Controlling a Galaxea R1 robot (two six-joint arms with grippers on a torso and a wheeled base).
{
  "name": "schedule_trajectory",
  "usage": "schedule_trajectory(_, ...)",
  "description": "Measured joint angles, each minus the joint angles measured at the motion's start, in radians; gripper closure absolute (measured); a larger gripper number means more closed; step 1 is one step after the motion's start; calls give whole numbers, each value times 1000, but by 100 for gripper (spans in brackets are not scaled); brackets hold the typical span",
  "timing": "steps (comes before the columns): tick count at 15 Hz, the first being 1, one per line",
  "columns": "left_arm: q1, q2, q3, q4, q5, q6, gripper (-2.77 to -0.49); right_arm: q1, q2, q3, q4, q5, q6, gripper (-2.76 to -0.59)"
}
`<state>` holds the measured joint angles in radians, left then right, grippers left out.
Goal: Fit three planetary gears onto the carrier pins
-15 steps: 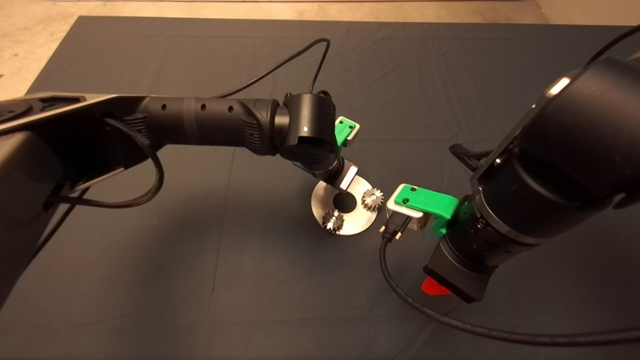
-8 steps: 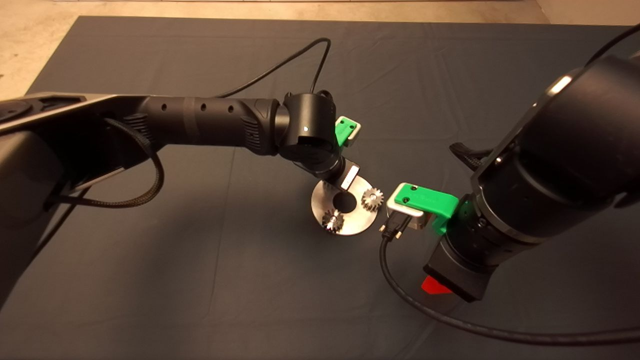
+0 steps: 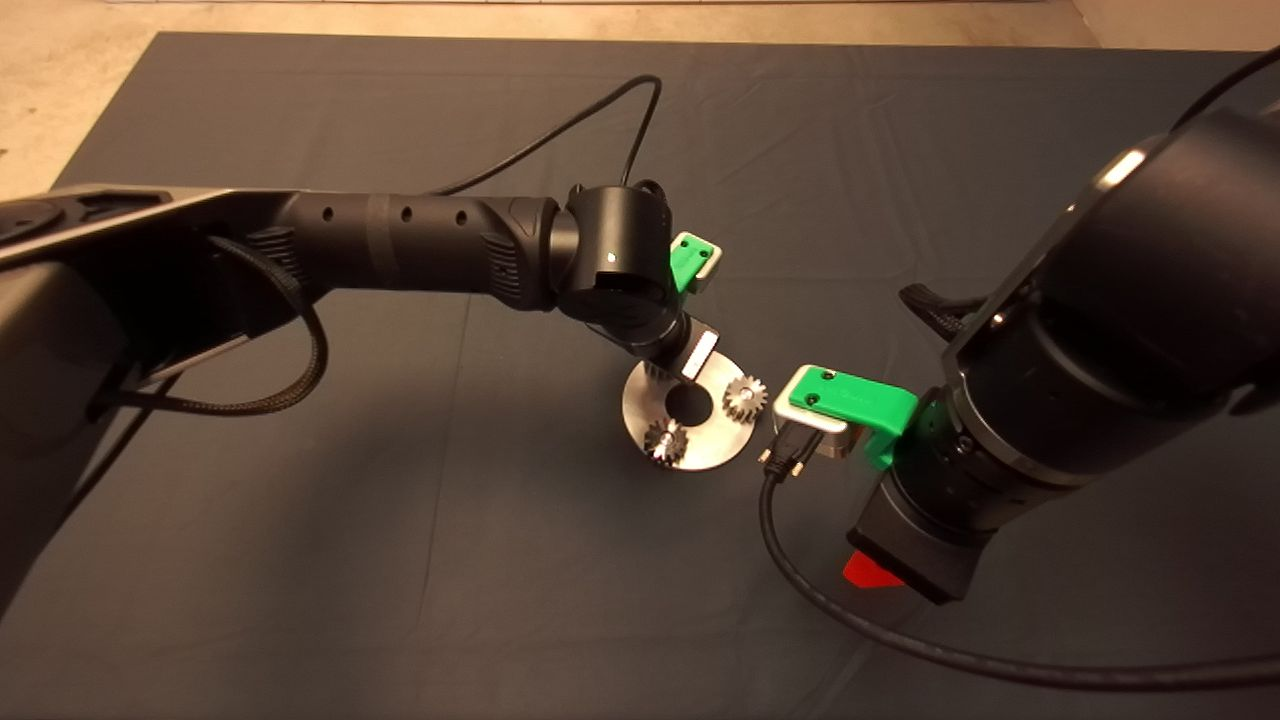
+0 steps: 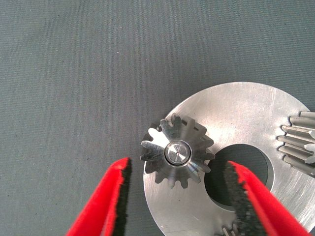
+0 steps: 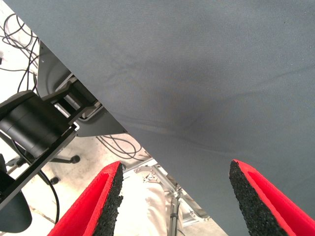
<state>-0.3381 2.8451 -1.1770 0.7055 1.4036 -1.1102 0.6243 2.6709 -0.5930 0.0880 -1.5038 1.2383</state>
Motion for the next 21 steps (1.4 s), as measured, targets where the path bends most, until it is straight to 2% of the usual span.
schedule_trajectory(2, -8, 0, 0, -7, 16, 21, -133, 0, 0, 0, 0, 0, 0, -160)
schedule_trajectory(3, -19, 0, 1, -18, 38, 29, -133, 0, 0, 0, 0, 0, 0, -160)
schedule_trajectory(5, -33, -12, 22, -38, 105, 55, -133, 0, 0, 0, 0, 0, 0, -160)
schedule_trajectory(6, -33, -24, 42, -57, 115, 63, -133, 0, 0, 0, 0, 0, 0, -160)
schedule_trajectory(9, -33, -90, 98, -137, 115, 80, -133, 0, 0, 0, 0, 0, -3, -160)
schedule_trajectory(10, -33, -117, 130, -164, 122, 82, -133, 0, 0, 0, 0, -1, -3, -160)
schedule_trajectory(12, -33, -136, 203, -197, 127, 78, -133, -4, 19, 0, 0, -1, -3, -160)
schedule_trajectory(13, -33, -136, 241, -212, 123, 58, -133, -14, 43, 0, 0, -2, -3, -160)
schedule_trajectory(14, -34, -137, 276, -217, 122, 15, -133, -22, 72, 1, 0, -5, -3, -160)
schedule_trajectory(16, -34, -157, 357, -229, 116, -115, -133, -32, 117, 2, 0, -11, -3, -160)
schedule_trajectory(18, -34, -193, 445, -244, 124, -241, -133, -49, 124, 2, 0, -17, -2, -160)
schedule_trajectory(19, -34, -200, 484, -251, 126, -274, -133, -56, 122, 2, 0, -21, -2, -160)
schedule_trajectory(20, -34, -202, 516, -257, 124, -293, -133, -66, 122, 3, 0, -26, -2, -160)
schedule_trajectory(21, -34, -204, 543, -262, 119, -304, -133, -82, 126, 3, 0, -26, -2, -160)
